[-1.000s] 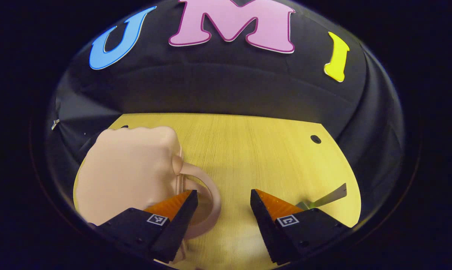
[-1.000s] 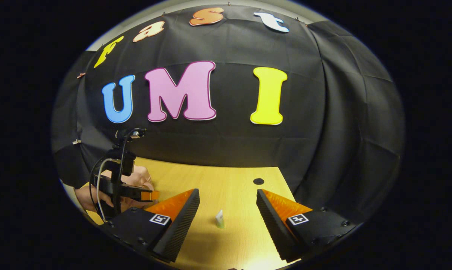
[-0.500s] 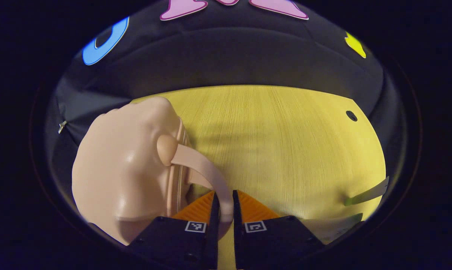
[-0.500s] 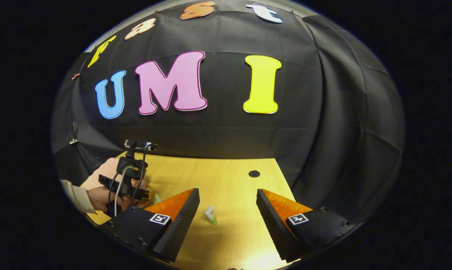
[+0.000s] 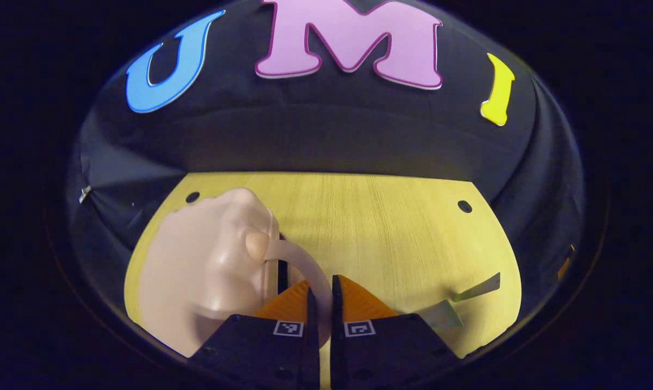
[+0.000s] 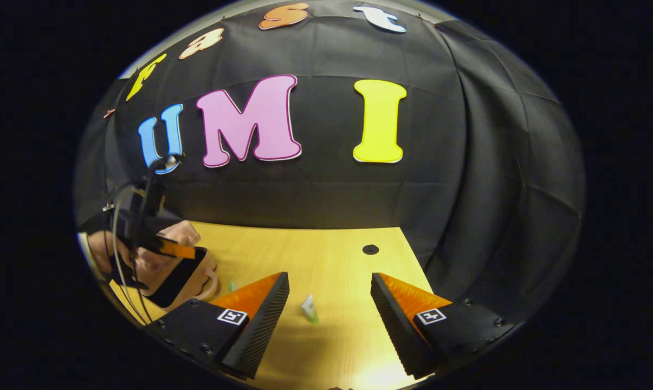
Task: First open the suitcase, pack the skin care products into it, and then close the suitcase.
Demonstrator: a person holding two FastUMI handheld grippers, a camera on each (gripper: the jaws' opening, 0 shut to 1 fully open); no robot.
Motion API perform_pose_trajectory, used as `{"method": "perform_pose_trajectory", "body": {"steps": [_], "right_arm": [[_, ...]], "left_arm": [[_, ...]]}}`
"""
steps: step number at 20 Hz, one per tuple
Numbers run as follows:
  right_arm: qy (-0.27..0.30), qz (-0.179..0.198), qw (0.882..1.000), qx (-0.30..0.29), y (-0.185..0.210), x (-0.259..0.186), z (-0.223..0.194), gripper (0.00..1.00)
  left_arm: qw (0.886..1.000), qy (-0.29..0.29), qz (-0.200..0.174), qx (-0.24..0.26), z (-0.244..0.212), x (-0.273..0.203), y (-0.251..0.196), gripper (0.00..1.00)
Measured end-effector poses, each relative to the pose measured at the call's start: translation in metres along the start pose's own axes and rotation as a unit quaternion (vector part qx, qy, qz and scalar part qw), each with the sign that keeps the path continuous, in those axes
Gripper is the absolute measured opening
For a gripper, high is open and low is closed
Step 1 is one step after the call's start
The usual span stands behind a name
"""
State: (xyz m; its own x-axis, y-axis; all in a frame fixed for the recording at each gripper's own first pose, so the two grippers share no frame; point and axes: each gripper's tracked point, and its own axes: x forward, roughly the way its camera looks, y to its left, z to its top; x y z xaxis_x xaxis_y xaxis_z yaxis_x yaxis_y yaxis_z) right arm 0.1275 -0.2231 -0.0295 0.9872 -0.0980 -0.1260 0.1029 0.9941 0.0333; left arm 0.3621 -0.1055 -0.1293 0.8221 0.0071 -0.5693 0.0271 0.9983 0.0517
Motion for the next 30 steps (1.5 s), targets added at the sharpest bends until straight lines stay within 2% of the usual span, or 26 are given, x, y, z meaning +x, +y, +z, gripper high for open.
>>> {"method": "perform_pose_trajectory", "body": {"steps": [1, 2, 5, 9, 13, 15, 17, 19, 23, 26, 27, 28, 30], "right_arm": [[-0.001, 0.006, 1.000, 0.001, 0.005, 0.000, 0.000, 0.96], [0.000, 0.014, 1.000, 0.001, 0.012, -0.001, 0.000, 0.96], [-0.006, 0.025, 1.000, -0.015, 0.031, -0.007, 0.001, 0.96], [-0.006, 0.018, 1.000, -0.015, 0.058, -0.016, 0.000, 0.96], [-0.006, -0.015, 0.999, -0.033, 0.081, -0.027, -0.003, 0.96], [-0.004, -0.037, 0.999, -0.033, 0.087, -0.028, -0.007, 0.96], [0.001, -0.065, 0.998, -0.025, 0.090, -0.030, -0.016, 0.96], [0.010, -0.088, 0.996, -0.027, 0.093, -0.033, -0.032, 0.96], [0.040, -0.109, 0.993, -0.022, 0.097, -0.032, -0.062, 0.97], [0.031, -0.119, 0.992, -0.023, 0.097, -0.029, -0.059, 0.98], [0.026, -0.121, 0.992, -0.026, 0.096, -0.028, -0.057, 0.97], [0.023, -0.123, 0.992, -0.027, 0.094, -0.028, -0.055, 0.97], [0.015, -0.120, 0.992, -0.024, 0.092, -0.027, -0.049, 0.98]], "left_arm": [[1.000, -0.016, 0.008, 0.019, 0.015, -0.016, 0.017, 0.10], [0.999, -0.028, 0.017, 0.027, 0.030, -0.035, 0.041, 0.13], [0.998, -0.058, 0.037, 0.009, 0.057, -0.079, 0.127, 0.13], [0.987, -0.075, 0.128, 0.061, 0.058, -0.094, 0.278, 0.12], [0.977, -0.081, 0.186, 0.061, 0.040, -0.068, 0.395, 0.12], [0.973, -0.068, 0.209, 0.065, 0.016, -0.045, 0.448, 0.12], [0.975, -0.033, 0.217, 0.043, -0.013, -0.009, 0.495, 0.12], [0.978, -0.013, 0.207, 0.018, -0.038, 0.017, 0.512, 0.12], [0.984, 0.016, 0.176, -0.026, -0.088, 0.051, 0.547, 0.12], [0.980, 0.027, 0.190, -0.044, -0.107, 0.068, 0.555, 0.24], [0.980, 0.019, 0.193, -0.043, -0.108, 0.071, 0.553, 0.23], [0.981, 0.004, 0.192, -0.044, -0.103, 0.073, 0.548, 0.46], [0.978, -0.024, 0.205, -0.040, -0.090, 0.058, 0.541, 0.99]]}}
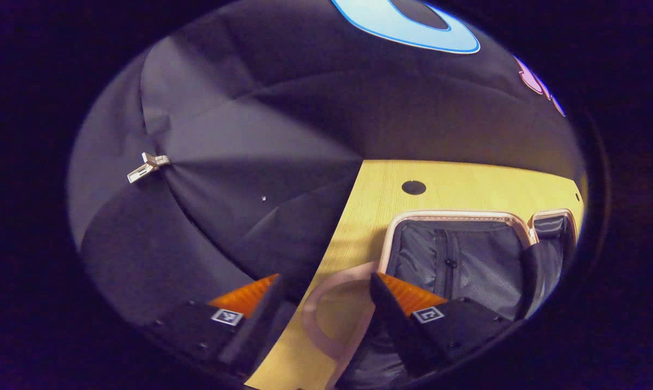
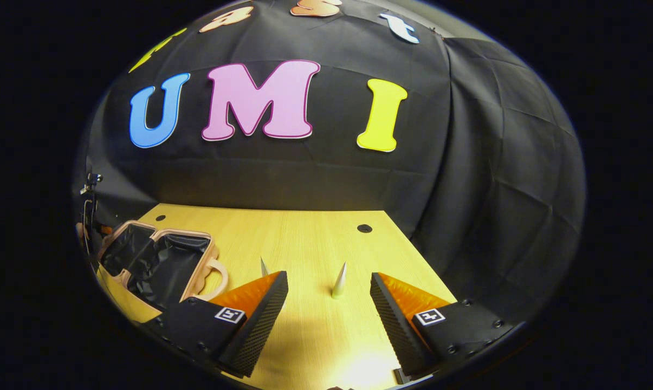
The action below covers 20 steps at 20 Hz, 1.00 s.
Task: First open the suitcase, pack the skin care products into it, and then close the suitcase.
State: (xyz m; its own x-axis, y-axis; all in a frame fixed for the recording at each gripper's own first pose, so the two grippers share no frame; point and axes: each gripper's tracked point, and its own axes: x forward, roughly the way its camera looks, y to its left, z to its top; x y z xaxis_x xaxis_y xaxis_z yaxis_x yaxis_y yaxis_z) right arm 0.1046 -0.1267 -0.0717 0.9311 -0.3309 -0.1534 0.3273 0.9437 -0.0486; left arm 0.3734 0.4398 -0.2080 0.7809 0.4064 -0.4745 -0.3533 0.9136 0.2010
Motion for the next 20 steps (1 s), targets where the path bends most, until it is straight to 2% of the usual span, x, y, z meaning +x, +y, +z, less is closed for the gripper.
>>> {"method": "perform_pose_trajectory", "body": {"steps": [2, 5, 8, 9, 11, 14, 17, 20], "right_arm": [[-0.006, 0.003, 1.000, -0.006, -0.002, 0.002, 0.003, 0.97], [-0.003, 0.011, 1.000, 0.000, -0.011, 0.013, 0.007, 0.97], [-0.004, 0.020, 1.000, 0.008, -0.021, 0.022, 0.011, 0.97], [-0.002, 0.023, 1.000, 0.010, -0.026, 0.027, 0.010, 0.97], [0.003, 0.027, 1.000, 0.016, -0.034, 0.035, 0.008, 0.97], [0.008, 0.038, 0.999, 0.016, -0.042, 0.048, 0.001, 0.97], [0.018, 0.050, 0.999, 0.009, -0.047, 0.062, -0.010, 0.97], [0.026, 0.056, 0.998, 0.008, -0.052, 0.079, -0.019, 0.97]], "left_arm": [[0.999, -0.046, 0.002, -0.003, 0.027, -0.038, -0.008, 0.98], [0.993, -0.121, -0.005, 0.000, 0.071, -0.101, -0.044, 0.98], [0.983, -0.178, -0.039, -0.005, 0.092, -0.169, -0.106, 0.98], [0.980, -0.197, -0.040, -0.003, 0.095, -0.193, -0.127, 0.98], [0.977, -0.208, -0.049, -0.023, 0.084, -0.228, -0.170, 0.98], [0.973, -0.205, -0.096, -0.052, 0.064, -0.271, -0.248, 0.98], [0.964, -0.194, -0.171, -0.059, 0.032, -0.295, -0.340, 0.98], [0.956, -0.176, -0.228, -0.060, 0.001, -0.312, -0.421, 0.98]]}}
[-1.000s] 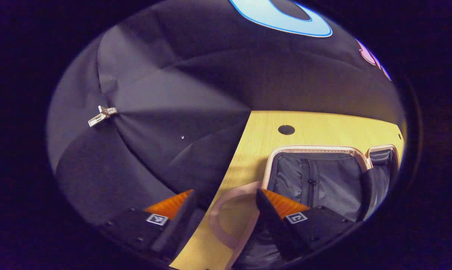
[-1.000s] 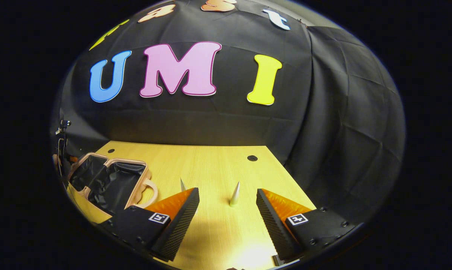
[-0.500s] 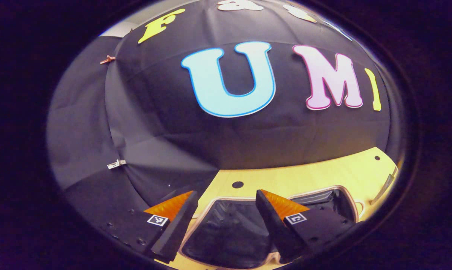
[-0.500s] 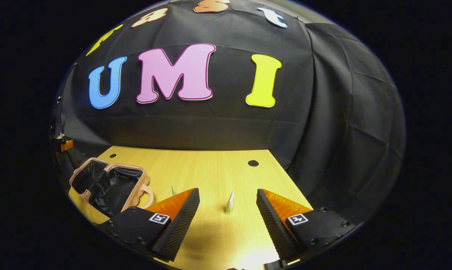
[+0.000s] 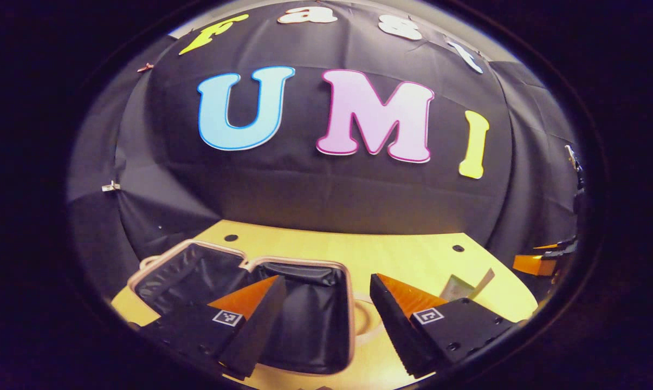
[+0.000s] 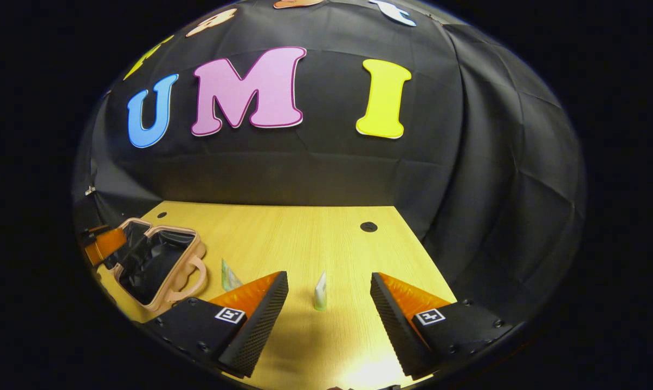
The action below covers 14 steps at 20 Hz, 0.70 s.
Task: First open the suitcase, pack the skin care products into it, and then close the suitcase.
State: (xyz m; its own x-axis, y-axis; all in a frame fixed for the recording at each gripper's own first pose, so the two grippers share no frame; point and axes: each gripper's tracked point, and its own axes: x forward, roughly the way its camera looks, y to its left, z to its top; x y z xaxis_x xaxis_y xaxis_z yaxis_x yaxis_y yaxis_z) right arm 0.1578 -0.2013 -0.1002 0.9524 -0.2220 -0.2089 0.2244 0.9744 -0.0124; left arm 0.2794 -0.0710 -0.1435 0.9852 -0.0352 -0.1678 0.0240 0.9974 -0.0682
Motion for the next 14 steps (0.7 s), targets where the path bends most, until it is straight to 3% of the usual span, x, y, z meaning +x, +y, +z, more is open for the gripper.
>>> {"method": "perform_pose_trajectory", "body": {"steps": [5, 10, 14], "right_arm": [[0.024, 0.010, 1.000, 0.012, -0.009, 0.025, -0.021, 0.97], [0.043, 0.031, 0.999, 0.007, -0.012, 0.036, -0.043, 0.97], [0.075, 0.048, 0.996, 0.017, -0.007, 0.048, -0.067, 0.97]], "left_arm": [[0.997, 0.026, -0.067, -0.005, -0.046, 0.009, -0.088, 0.98], [0.988, 0.074, -0.128, 0.041, -0.094, 0.026, -0.143, 0.97], [0.984, 0.106, -0.138, 0.032, -0.124, 0.059, -0.161, 0.97]]}}
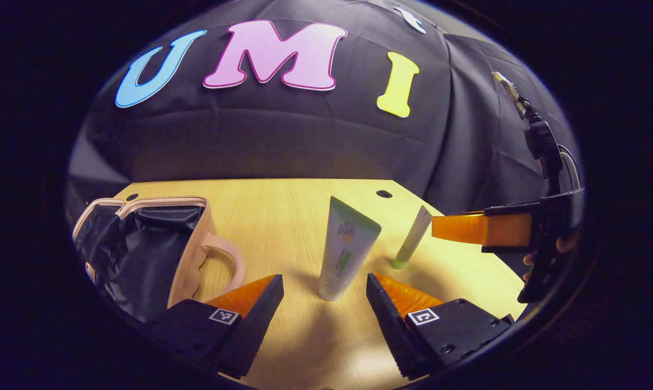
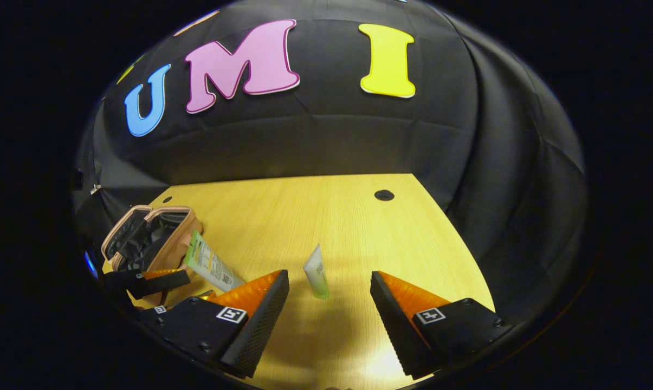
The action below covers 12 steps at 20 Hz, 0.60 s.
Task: First open the suitcase, pack the skin care products into it, and then close the suitcase.
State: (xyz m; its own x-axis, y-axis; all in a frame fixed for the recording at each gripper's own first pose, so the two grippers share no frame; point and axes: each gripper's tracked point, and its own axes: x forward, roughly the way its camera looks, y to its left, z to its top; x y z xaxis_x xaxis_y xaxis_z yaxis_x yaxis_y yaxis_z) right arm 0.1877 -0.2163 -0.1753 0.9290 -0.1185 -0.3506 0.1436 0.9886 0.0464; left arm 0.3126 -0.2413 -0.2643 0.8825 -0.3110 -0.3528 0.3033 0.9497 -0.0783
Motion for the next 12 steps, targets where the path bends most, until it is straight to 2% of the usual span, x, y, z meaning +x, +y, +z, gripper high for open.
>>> {"method": "perform_pose_trajectory", "body": {"steps": [7, 9, 10, 12], "right_arm": [[0.027, 0.018, 0.999, 0.033, -0.004, 0.045, -0.020, 0.97], [0.027, 0.020, 0.999, 0.038, -0.005, 0.057, -0.020, 0.98], [0.026, 0.022, 0.999, 0.037, -0.004, 0.063, -0.021, 0.98], [0.030, 0.025, 0.999, 0.031, -0.001, 0.074, -0.026, 0.98]], "left_arm": [[0.999, 0.051, 0.018, -0.004, -0.018, 0.067, -0.012, 0.95], [0.997, 0.064, 0.033, -0.005, -0.026, 0.076, -0.012, 0.82], [0.997, 0.069, 0.042, -0.004, -0.029, 0.078, -0.010, 0.70], [0.996, 0.067, 0.056, 0.001, -0.029, 0.079, -0.007, 0.60]]}}
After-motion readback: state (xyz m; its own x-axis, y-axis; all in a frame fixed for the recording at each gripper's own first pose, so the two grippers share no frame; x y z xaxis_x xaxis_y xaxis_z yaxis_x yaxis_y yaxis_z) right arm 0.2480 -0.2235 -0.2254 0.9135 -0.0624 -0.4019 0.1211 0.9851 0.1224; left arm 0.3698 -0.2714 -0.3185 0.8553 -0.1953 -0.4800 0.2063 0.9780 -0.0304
